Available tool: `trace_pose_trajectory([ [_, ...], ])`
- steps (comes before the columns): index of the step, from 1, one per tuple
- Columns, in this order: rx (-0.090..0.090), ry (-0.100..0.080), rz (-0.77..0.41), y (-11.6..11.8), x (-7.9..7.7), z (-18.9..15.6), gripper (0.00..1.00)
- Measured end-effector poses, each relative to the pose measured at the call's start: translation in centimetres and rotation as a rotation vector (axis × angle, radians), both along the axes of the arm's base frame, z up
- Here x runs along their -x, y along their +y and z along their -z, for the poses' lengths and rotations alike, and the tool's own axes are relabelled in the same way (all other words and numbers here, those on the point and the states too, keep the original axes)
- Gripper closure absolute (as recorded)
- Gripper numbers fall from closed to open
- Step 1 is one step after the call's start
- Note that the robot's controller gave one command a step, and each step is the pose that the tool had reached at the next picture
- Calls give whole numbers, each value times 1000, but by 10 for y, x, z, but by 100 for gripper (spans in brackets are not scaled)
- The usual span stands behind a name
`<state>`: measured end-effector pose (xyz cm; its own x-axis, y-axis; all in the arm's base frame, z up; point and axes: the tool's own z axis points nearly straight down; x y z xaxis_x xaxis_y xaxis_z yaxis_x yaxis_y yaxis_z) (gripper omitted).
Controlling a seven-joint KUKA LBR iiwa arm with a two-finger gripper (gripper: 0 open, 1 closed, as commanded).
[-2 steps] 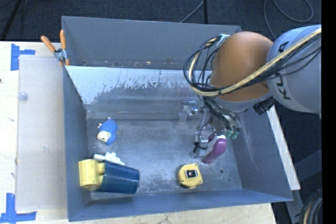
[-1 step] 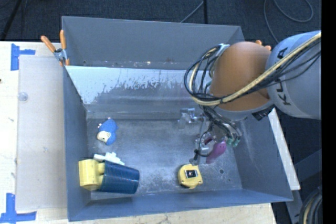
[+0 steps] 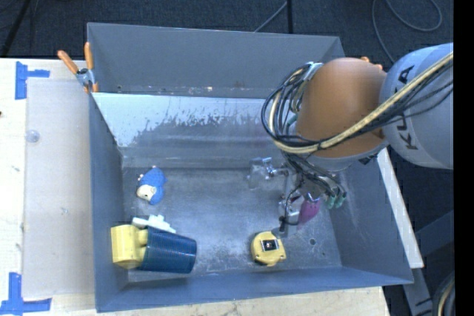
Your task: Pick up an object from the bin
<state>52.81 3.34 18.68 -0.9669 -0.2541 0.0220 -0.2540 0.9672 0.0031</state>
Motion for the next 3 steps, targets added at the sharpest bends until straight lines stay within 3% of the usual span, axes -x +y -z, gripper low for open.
trace_pose_trajectory([
  [1, 0, -19, 123, -6, 28, 10, 0],
  [2, 0, -6, 77, -17, 37, 37, 0],
  [3, -4, -18, -228, -25, 37, 87, 0],
])
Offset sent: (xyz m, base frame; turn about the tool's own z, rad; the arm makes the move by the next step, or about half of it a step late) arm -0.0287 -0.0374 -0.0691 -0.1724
